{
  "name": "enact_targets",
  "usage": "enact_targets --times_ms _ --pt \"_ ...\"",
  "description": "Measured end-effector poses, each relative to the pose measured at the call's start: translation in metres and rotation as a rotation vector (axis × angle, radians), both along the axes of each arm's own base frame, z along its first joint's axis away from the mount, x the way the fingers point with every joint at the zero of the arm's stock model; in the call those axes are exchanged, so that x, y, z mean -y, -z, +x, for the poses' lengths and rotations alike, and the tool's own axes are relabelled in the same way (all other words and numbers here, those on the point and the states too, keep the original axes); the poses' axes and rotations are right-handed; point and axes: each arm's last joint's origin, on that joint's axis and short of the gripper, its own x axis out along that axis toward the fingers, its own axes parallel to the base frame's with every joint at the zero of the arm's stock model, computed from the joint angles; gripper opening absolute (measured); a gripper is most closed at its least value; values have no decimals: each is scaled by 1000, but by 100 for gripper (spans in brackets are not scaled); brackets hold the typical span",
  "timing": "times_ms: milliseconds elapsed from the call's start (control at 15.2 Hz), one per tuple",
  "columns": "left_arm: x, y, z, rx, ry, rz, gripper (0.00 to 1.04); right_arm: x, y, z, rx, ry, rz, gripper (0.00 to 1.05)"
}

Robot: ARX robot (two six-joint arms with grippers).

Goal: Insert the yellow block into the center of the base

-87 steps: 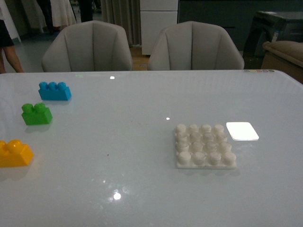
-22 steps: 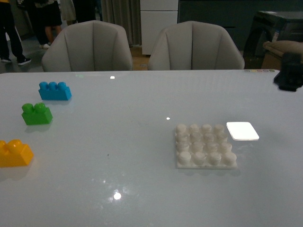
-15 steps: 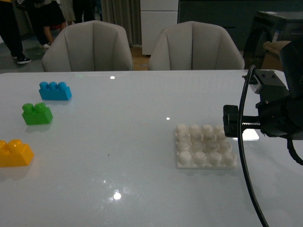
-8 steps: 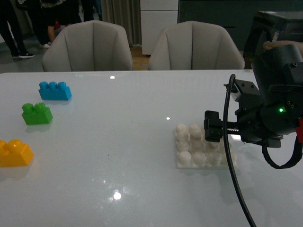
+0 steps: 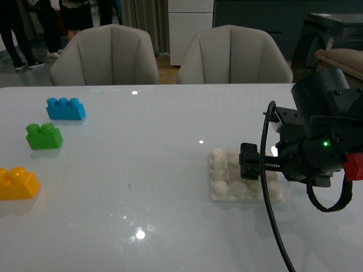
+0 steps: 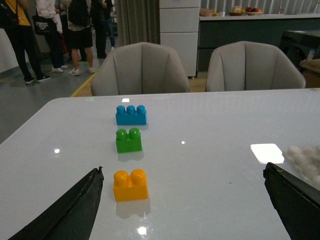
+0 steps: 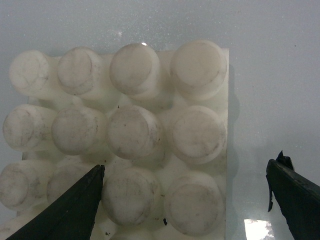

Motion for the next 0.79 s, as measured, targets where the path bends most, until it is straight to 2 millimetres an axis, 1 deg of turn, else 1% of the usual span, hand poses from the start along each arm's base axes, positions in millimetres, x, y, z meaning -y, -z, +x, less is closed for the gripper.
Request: enact_targets --times_ms 198,461,790 --pt "0 0 0 0 0 0 98 -8 0 0 -2 -5 9 98" --pt "0 0 0 0 0 0 98 -22 1 2 1 -28 18 98" --pt "0 0 0 0 0 0 98 -42 0 10 11 -60 28 98"
